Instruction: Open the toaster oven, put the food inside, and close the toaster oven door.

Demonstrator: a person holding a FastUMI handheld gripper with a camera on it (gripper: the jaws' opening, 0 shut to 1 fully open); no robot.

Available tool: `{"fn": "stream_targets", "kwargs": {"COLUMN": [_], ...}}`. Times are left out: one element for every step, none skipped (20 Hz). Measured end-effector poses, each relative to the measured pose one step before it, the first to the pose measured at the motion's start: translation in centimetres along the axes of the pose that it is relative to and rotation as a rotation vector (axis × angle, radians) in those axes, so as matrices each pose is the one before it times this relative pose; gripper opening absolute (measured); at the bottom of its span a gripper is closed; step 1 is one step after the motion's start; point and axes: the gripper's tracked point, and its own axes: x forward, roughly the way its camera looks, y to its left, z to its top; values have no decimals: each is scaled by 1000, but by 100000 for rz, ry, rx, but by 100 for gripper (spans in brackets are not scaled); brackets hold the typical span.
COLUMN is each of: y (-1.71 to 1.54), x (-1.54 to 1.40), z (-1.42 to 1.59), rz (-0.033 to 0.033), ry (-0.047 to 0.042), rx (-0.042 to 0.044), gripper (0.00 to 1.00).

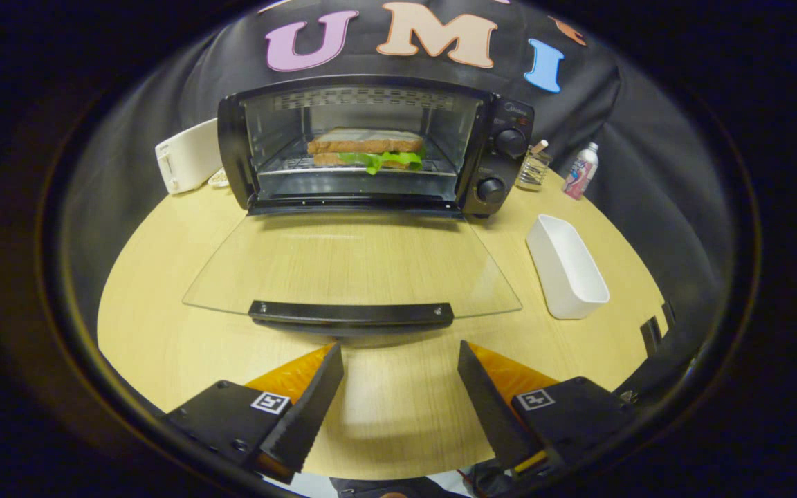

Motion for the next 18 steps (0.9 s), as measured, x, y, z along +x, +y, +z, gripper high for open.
{"fn": "stream_targets", "kwargs": {"y": [23,115,108,-163,-248,47,130,-82,88,206,112,-294,-169,1,79,100,181,243], "x": [-114,-228,-282,-250,-412,2,-281,-154,232,148,-26,4,-114,-198,-239,-120,-82,-72], "z": [203,239,335,365,611,955,950,1265,885,763,479,313,14,-487,-645,-926,-973,-1111], "rz": [393,841,567,-449,-670,348,276,91,272,736,569,-827,-507,165,646,780,969,1114], "ry": [-720,-900,-1160,-717,-2050,-1804,-2884,-2470,-1590,-795,-918,-393,272,963,1383,1523,1761,2173], "rx": [159,1019,1290,885,1459,2078,2276,1548,979,278,-650,-1314,-1679,-1652,-1602,-1363,-1051,-705], "gripper": [100,100,100,100,100,100,100,100,100,100,100,100,100,100,100,100,100,100]}}
